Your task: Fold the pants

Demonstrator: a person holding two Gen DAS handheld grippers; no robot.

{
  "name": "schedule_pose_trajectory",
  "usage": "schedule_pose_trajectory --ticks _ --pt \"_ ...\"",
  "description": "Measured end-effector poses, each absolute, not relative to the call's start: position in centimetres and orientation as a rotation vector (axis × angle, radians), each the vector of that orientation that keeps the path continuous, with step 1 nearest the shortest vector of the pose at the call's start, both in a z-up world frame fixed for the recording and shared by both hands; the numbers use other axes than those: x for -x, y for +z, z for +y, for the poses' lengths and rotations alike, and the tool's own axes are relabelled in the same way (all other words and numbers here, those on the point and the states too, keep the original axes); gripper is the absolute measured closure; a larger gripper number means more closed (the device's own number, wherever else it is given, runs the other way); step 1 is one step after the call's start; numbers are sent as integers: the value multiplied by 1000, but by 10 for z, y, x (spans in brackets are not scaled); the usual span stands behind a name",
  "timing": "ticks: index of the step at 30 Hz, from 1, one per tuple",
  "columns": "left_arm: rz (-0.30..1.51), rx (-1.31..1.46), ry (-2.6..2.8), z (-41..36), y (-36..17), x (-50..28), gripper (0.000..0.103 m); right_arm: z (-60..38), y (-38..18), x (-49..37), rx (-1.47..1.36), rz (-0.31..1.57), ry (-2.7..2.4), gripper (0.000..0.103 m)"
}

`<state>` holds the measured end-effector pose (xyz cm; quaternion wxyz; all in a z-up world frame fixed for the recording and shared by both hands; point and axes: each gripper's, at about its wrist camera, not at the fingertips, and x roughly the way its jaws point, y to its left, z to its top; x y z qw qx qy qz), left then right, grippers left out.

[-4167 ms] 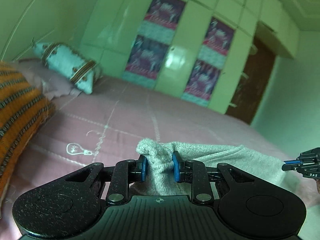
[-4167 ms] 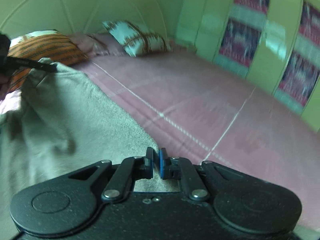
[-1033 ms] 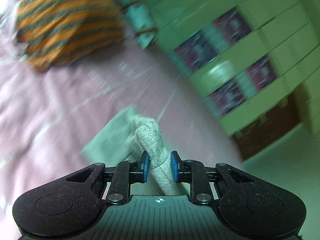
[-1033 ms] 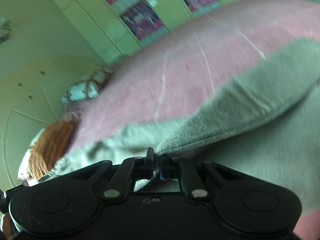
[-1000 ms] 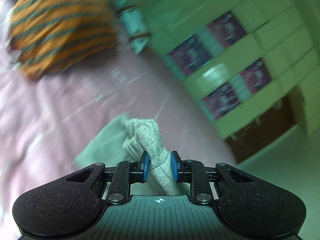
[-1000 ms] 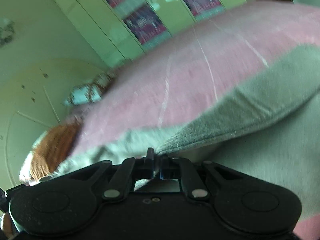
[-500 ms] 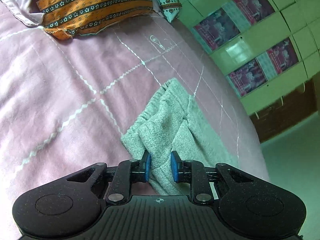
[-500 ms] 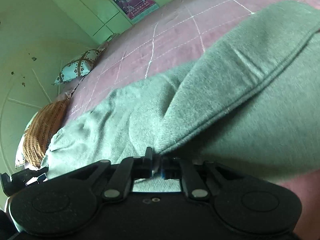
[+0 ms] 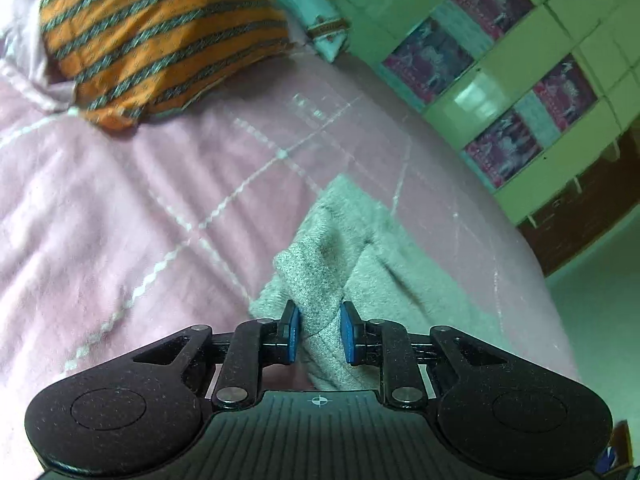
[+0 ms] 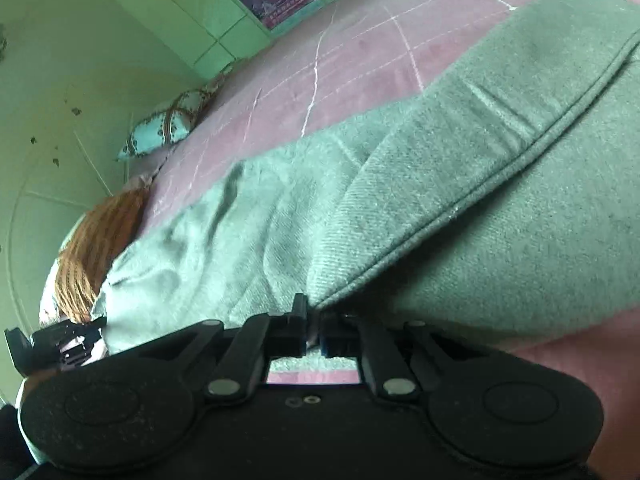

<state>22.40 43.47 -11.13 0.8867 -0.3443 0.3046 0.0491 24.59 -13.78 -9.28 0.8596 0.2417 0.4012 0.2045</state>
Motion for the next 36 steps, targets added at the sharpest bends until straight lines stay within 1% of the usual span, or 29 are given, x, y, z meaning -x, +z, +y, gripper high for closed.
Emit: schedule_pose_trajectory --ticks 3,5,7,8,9,11,14,19,20,22,24,27,31,33,36 --pt "693 685 118 434 -118 -225 81 -139 -83 -243 -475 795 441 103" --pt "685 718 129 433 -117 -219 80 -136 -96 -250 -458 875 409 103" --pt "660 726 150 427 -111 -213 80 -137 -96 -251 -474 877 414 103" --pt "643 729 170 422 -106 -205 79 -140 -90 -250 -502 864 414 98" --pt "625 730 194 414 -102 -201 78 -147 -85 -245 -531 836 403 89" --pt "574 721 221 399 -94 -188 78 -165 -76 -235 -561 778 392 88" --pt "579 694 132 351 -89 -183 78 -204 -69 -228 -630 715 346 89" --pt "635 642 79 276 -106 -197 77 -264 -77 -242 -782 659 195 89" --pt "625 646 81 265 -108 -196 75 -271 -80 -247 -798 653 169 89" --pt "619 599 93 250 -107 -197 62 -288 -87 -256 -859 646 131 88" --pt "655 522 112 239 -111 -199 61 -303 -93 -265 -903 636 105 88" --pt "664 492 114 235 -111 -198 61 -309 -107 -288 -948 643 73 88" --pt "665 532 110 237 -109 -194 61 -310 -122 -318 -986 671 73 95" --pt "668 543 111 236 -108 -195 61 -305 -116 -327 -924 695 55 103" --pt "675 541 106 237 -109 -198 61 -303 -88 -306 -832 590 90 103"
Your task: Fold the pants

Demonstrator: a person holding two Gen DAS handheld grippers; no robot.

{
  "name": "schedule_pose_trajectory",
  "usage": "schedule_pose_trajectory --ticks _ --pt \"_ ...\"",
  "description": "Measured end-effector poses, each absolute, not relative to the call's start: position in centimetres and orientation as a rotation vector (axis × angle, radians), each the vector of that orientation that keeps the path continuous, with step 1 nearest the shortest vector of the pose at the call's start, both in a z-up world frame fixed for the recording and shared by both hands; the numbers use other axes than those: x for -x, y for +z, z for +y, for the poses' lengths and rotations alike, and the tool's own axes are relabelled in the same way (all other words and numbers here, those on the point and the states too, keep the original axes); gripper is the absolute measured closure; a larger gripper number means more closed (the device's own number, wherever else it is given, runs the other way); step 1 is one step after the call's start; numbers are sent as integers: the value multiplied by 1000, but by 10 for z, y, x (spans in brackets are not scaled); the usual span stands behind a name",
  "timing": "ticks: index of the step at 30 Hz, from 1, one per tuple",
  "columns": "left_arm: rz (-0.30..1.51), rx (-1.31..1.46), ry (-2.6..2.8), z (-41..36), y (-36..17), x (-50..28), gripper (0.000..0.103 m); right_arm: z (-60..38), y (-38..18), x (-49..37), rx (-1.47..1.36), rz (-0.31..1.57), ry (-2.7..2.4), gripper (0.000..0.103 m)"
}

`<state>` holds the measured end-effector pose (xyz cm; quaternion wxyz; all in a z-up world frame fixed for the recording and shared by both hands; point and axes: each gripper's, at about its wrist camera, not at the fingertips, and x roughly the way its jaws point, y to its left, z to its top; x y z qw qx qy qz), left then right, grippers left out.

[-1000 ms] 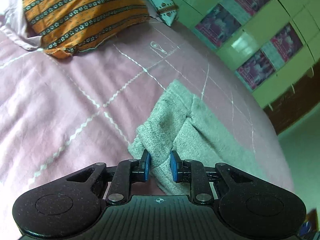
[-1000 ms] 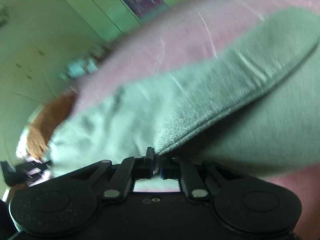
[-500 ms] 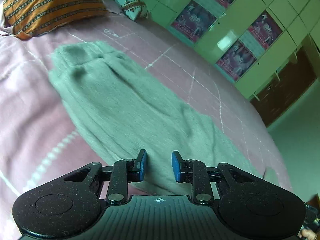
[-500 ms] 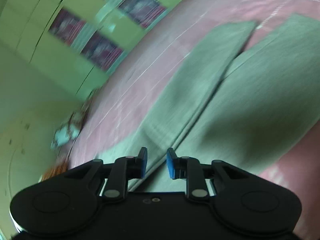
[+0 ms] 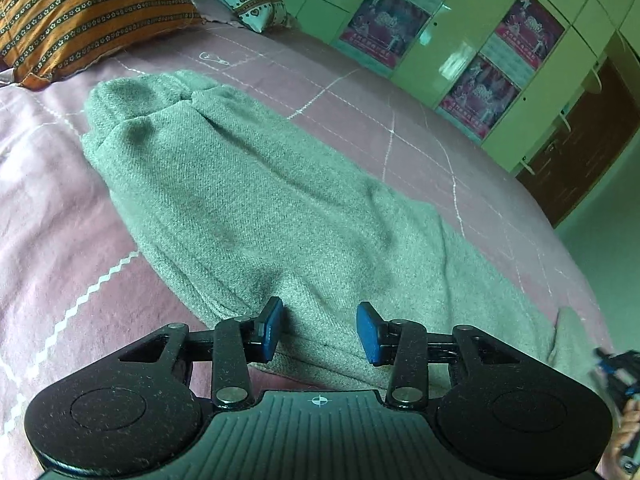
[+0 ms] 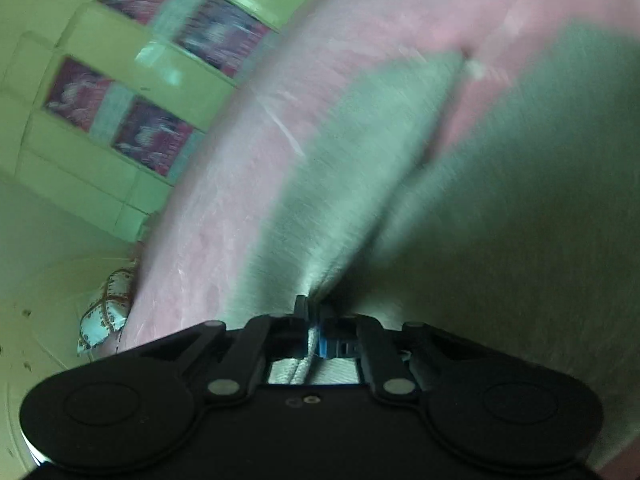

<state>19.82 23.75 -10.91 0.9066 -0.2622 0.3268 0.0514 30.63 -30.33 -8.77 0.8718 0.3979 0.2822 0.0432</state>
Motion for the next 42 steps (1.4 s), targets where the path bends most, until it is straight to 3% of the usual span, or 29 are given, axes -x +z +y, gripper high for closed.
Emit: schedule_pose_trajectory --ticks 5,12,15,16,21,29,30,33,38,42 --pt "686 569 93 244 -110 -205 61 -305 -64 -250 -768 544 90 103" --pt "697 498 122 235 -93 -211 61 -324 -120 -253 -900 691 43 103" --pt "673 447 94 225 -85 -210 61 -333 -104 -242 -907 607 50 80" --pt "679 433 96 223 -86 -212 60 -338 -100 -239 -918 573 60 80" --pt "686 479 97 224 -98 -215 54 -369 -100 -251 -954 525 -29 83" --pt "676 439 119 214 -105 -210 54 -388 -131 -290 -979 563 -88 91" --pt "686 409 126 210 -104 -212 54 -386 -129 -292 -956 570 -88 102" --pt "726 276 153 192 -101 -220 54 -380 -102 -278 -856 516 -77 103" --pt "725 178 149 177 -102 -222 41 -383 -64 -224 -778 383 -111 103" --pt "728 152 147 173 -101 -221 39 -398 -105 -211 -797 601 -204 101"
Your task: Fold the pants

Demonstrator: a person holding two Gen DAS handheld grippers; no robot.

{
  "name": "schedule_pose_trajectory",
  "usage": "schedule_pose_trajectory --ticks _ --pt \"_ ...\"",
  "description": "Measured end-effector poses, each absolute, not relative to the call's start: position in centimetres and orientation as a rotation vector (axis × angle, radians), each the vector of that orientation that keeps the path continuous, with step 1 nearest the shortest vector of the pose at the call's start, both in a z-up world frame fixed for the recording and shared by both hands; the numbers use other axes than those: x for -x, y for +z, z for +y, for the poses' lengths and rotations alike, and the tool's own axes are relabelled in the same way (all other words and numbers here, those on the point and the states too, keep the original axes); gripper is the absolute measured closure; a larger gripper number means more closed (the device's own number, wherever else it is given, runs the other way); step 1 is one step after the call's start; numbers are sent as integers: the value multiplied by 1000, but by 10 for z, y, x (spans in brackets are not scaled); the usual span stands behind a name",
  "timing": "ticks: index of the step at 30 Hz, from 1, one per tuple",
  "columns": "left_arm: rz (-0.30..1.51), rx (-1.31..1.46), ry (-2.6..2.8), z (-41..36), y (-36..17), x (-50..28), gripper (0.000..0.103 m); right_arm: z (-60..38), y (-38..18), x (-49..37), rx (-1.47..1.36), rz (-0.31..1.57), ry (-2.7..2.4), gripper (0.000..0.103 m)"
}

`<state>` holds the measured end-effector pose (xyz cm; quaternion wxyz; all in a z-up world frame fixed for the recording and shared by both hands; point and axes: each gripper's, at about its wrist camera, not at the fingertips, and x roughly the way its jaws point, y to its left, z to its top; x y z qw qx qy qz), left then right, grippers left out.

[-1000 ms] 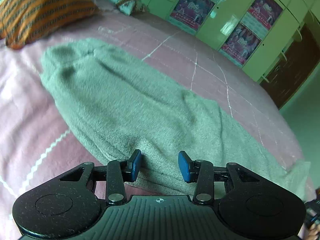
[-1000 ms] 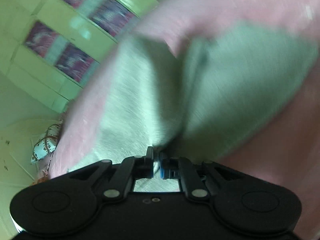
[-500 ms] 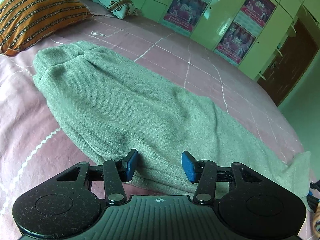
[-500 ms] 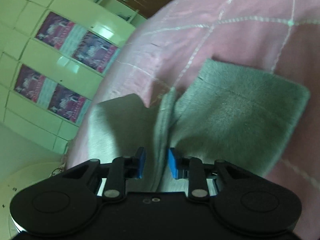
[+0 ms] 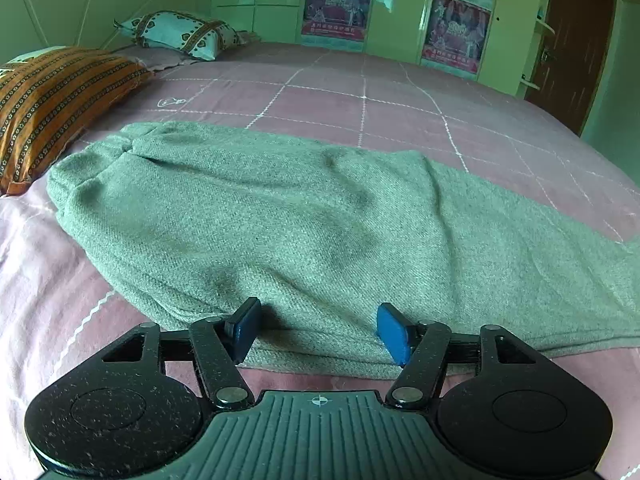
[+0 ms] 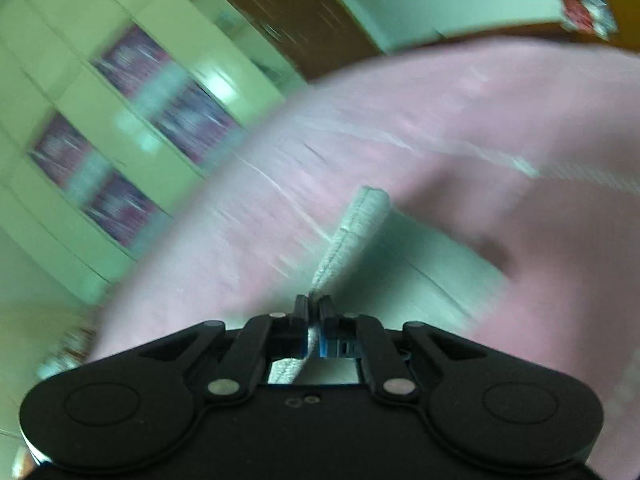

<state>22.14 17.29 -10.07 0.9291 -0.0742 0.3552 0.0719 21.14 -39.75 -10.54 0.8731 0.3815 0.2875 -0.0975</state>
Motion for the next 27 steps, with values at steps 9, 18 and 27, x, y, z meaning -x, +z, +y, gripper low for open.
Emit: schedule_pose_trajectory --ticks 9,18,27 --pt "731 171 130 176 -100 -219 38 -431 -121 -208 -921 519 -249 96" --pt "720 173 123 176 -102 -217 38 -422 -82 -176 -840 406 -207 103" --pt "718 166 112 176 -103 -216 37 -439 -125 -179 -967 495 -270 98"
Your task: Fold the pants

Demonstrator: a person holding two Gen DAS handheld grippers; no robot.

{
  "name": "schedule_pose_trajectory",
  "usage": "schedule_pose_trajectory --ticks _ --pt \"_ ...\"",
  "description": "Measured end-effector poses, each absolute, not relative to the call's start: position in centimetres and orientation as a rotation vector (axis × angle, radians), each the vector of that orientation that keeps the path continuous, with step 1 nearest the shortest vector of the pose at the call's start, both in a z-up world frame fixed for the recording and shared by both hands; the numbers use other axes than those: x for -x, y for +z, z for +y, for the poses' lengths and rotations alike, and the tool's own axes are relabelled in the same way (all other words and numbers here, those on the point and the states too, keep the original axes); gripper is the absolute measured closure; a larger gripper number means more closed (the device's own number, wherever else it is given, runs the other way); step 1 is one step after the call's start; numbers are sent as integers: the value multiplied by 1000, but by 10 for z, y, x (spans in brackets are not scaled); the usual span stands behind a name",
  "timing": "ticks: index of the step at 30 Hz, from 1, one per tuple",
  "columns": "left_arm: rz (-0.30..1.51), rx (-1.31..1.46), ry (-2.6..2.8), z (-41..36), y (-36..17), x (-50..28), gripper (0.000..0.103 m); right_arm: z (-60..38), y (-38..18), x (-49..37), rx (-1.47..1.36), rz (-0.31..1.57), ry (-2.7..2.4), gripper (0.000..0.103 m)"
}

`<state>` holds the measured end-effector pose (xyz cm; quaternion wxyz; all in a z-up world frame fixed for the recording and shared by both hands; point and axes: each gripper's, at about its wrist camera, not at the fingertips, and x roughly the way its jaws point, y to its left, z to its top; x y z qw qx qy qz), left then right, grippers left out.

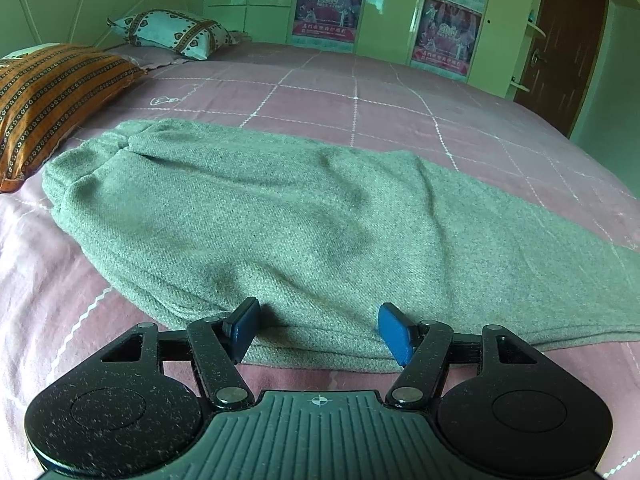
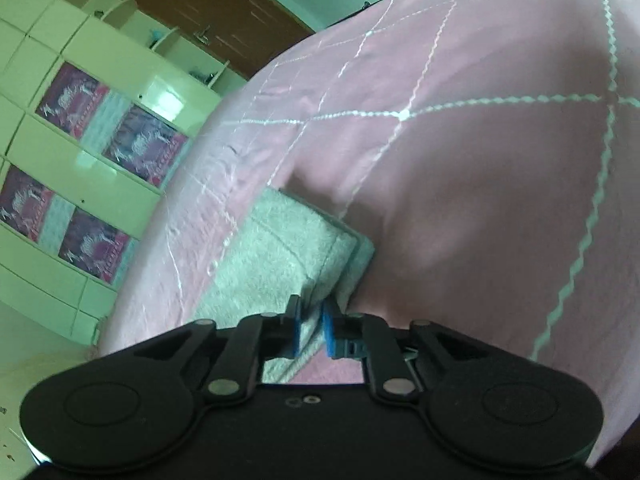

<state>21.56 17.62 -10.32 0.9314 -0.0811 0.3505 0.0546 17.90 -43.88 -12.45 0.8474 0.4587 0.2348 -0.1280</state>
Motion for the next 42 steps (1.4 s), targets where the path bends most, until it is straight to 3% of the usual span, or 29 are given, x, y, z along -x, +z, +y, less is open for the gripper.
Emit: schedule_pose_trajectory --ticks 3,7,12,15,16,23,25,28,33,35,37,38,40,42 --pt "717 161 113 175 -104 -215 37 -439 -120 -184 -943 499 -279 102" --pt "716 159 108 176 -104 -216 37 -430 -96 -174 -879 362 -196 103" --pt "716 153 106 174 -104 -215 36 -448 -127 -171 -1015 488 -261 100" --pt "714 151 101 175 -105 -215 36 -453 -122 -146 -1029 402 -345 77" --pt "713 149 102 174 -105 -216 35 -458 -125 -144 -1070 398 -318 76" --pt "713 139 104 170 -106 -216 31 -455 -140 -168 -1085 476 -263 77" --pt "714 138 101 170 -105 -216 31 -450 -132 -182 -980 524 -290 92" --pt "714 136 98 170 -105 -216 31 -428 -88 -190 -675 469 -207 96" --pt "707 132 106 168 -107 -215 30 -414 -41 -172 -441 336 -121 96" --pt "704 128 108 167 -107 -215 29 -429 -66 -172 -501 405 -165 96" --pt "704 119 105 166 -108 -215 28 -450 -119 -186 -673 639 -247 94" --pt "702 120 104 167 -107 -215 28 -455 -125 -181 -748 613 -239 94" --pt "695 133 102 169 -102 -213 28 -449 -99 -161 -711 513 -262 83" --pt "658 168 107 175 -90 -210 28 -426 -70 -150 -570 438 -261 85"
